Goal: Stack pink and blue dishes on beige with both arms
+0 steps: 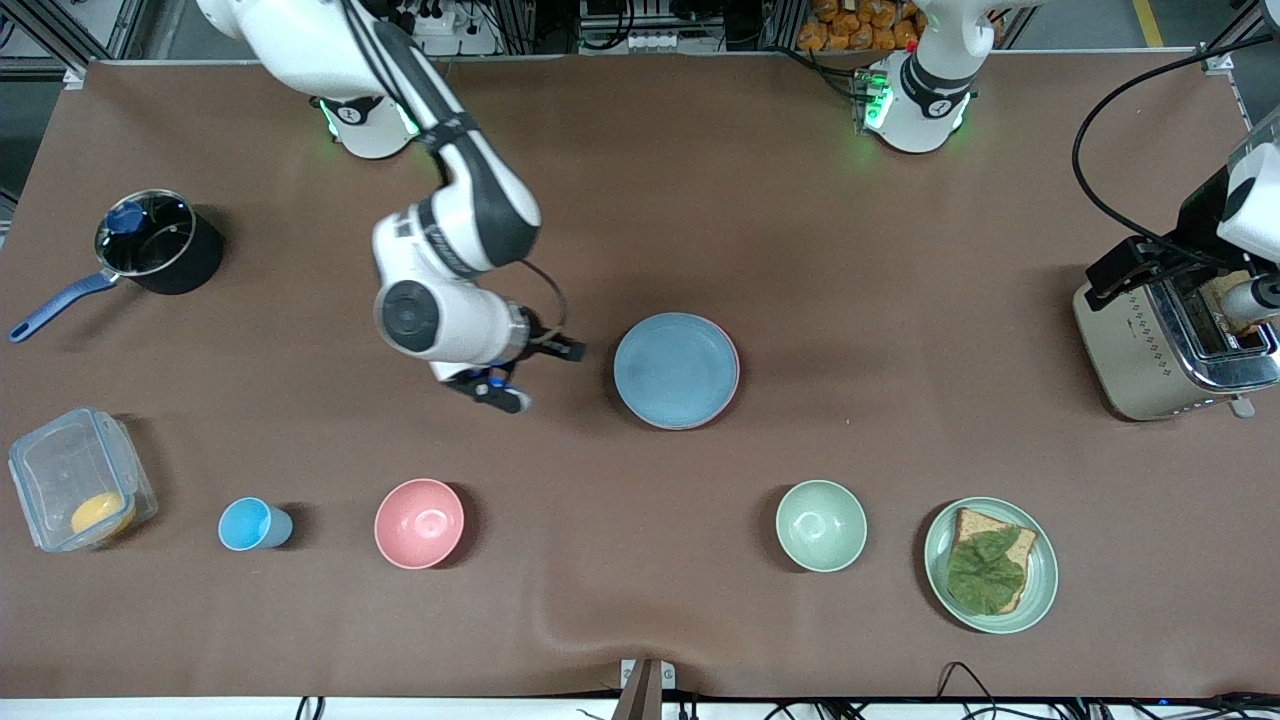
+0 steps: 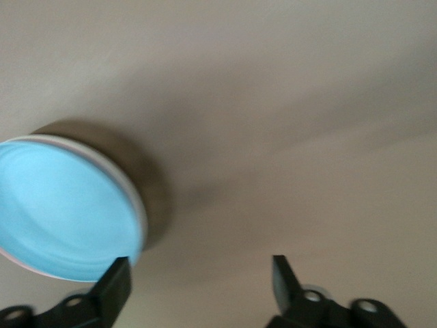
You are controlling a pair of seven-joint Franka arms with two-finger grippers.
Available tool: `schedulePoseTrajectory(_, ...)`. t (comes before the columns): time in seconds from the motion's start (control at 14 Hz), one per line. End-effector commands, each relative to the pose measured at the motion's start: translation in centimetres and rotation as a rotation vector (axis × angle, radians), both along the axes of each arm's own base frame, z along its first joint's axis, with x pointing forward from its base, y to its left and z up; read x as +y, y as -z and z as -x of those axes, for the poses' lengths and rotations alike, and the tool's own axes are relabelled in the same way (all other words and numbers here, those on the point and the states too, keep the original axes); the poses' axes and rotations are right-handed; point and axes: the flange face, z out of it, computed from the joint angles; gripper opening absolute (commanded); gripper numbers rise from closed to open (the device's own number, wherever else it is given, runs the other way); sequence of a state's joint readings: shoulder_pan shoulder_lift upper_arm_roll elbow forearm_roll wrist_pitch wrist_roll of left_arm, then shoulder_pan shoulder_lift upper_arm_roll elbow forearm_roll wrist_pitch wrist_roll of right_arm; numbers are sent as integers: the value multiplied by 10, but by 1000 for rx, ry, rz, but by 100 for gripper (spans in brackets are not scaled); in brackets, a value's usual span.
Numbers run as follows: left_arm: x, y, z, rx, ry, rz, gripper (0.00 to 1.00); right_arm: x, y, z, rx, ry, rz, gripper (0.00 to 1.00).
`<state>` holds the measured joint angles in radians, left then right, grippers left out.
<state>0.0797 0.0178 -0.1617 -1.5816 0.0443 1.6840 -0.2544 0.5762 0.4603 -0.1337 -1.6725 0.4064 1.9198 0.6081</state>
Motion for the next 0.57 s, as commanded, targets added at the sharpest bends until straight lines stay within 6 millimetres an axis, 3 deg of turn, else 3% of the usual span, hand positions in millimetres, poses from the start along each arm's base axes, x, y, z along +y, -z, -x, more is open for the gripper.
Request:
schedulePoseTrajectory(0.0, -1, -4, 1, 9, 24, 21, 100, -86, -38, -13, -10, -136, 2, 100)
schedulePoseTrajectory(0.14, 0, -6, 1, 7, 19, 16, 100, -146, -71, -19, -36, -217, 15, 100)
schedulePoseTrajectory(0.5, 2, -13, 8, 13, 14, 12, 100, -247, -162, -14, -172, -301, 34, 100)
